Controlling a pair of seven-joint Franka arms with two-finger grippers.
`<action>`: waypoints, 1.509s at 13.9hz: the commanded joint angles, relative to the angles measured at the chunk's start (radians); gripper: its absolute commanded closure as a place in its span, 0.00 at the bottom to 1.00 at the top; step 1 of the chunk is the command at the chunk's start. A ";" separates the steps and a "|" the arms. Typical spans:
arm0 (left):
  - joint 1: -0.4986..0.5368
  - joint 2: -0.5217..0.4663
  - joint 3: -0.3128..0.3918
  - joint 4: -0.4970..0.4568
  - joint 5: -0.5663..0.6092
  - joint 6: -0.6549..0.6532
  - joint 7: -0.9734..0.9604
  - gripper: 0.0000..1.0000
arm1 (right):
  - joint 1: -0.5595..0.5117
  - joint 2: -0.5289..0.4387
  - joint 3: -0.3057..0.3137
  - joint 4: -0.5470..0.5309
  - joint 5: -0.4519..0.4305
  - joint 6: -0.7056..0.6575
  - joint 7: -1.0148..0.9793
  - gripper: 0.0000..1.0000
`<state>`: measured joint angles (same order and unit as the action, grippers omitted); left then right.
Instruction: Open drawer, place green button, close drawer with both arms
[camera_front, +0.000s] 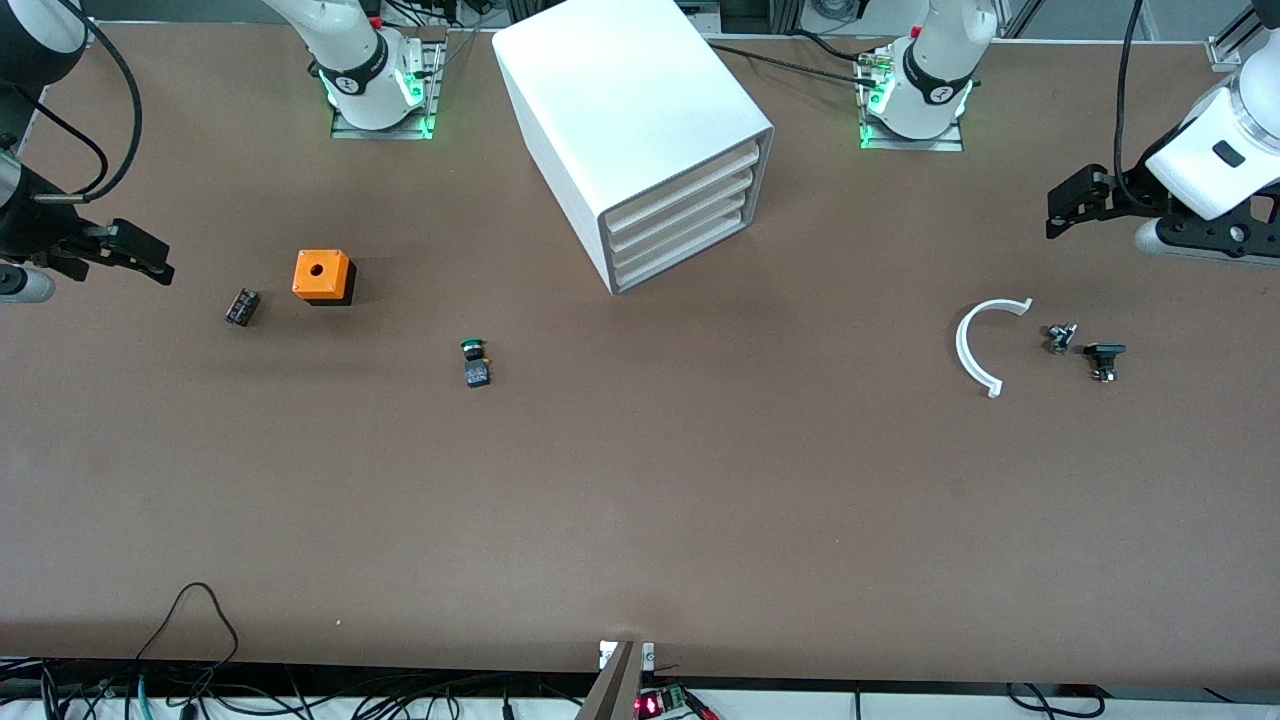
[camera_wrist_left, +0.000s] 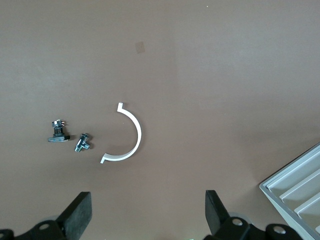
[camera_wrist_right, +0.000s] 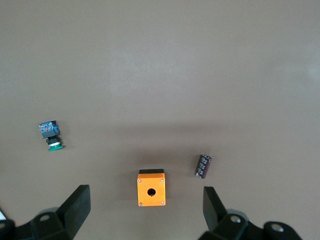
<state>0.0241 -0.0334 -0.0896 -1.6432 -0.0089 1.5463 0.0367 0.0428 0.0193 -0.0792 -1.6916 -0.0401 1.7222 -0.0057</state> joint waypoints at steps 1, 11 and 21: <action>-0.001 -0.003 0.001 0.011 0.009 -0.017 0.003 0.00 | -0.001 0.001 0.001 0.021 0.017 -0.019 -0.007 0.00; -0.001 0.013 0.005 0.040 0.009 -0.023 -0.001 0.00 | 0.000 0.008 0.006 0.018 0.019 -0.027 -0.017 0.00; -0.018 0.239 -0.012 -0.013 -0.029 0.034 0.011 0.00 | 0.130 0.165 0.010 0.023 0.009 0.023 0.001 0.00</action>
<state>0.0120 0.1306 -0.1008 -1.6529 -0.0117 1.5591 0.0308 0.1103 0.1451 -0.0656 -1.6886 -0.0314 1.7136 -0.0077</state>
